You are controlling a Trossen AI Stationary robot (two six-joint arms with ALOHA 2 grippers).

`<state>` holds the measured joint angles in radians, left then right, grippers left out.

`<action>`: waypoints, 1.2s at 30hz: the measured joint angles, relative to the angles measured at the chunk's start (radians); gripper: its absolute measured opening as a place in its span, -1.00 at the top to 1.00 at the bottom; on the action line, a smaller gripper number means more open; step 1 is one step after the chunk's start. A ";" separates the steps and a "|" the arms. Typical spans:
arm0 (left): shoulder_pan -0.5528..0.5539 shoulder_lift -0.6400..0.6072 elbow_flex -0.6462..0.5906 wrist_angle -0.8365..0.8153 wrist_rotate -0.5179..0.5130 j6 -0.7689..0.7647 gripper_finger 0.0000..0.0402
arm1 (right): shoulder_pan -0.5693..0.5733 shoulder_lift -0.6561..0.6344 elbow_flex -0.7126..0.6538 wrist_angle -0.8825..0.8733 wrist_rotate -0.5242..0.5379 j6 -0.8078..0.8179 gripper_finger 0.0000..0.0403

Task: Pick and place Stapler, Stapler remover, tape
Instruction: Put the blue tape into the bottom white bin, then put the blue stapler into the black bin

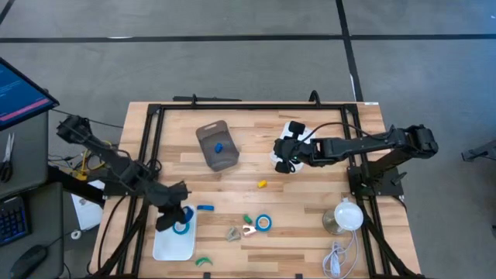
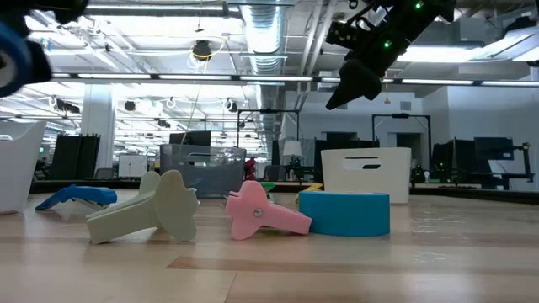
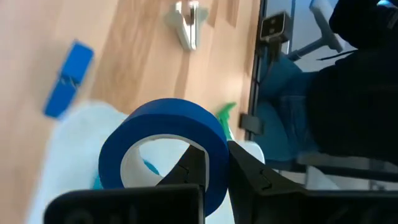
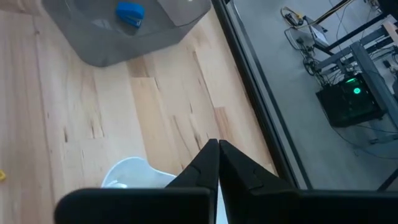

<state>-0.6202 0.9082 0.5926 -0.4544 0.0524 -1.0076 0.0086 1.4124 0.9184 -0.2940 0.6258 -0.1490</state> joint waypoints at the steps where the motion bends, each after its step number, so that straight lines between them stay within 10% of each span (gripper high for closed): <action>1: -0.015 0.004 0.000 -0.001 0.000 -0.028 0.91 | 0.000 0.000 0.000 0.002 0.000 0.000 1.00; 20: -0.063 0.273 0.000 -0.066 -0.016 -0.200 0.89 | 0.000 0.000 0.000 0.005 0.000 0.000 1.00; 36: 0.018 0.215 0.001 -0.058 0.028 -0.204 0.28 | 0.004 0.000 0.000 0.043 -0.001 -0.019 1.00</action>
<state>-0.6017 1.1237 0.5938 -0.5121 0.0806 -1.2119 0.0128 1.4124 0.9180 -0.2508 0.6243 -0.1680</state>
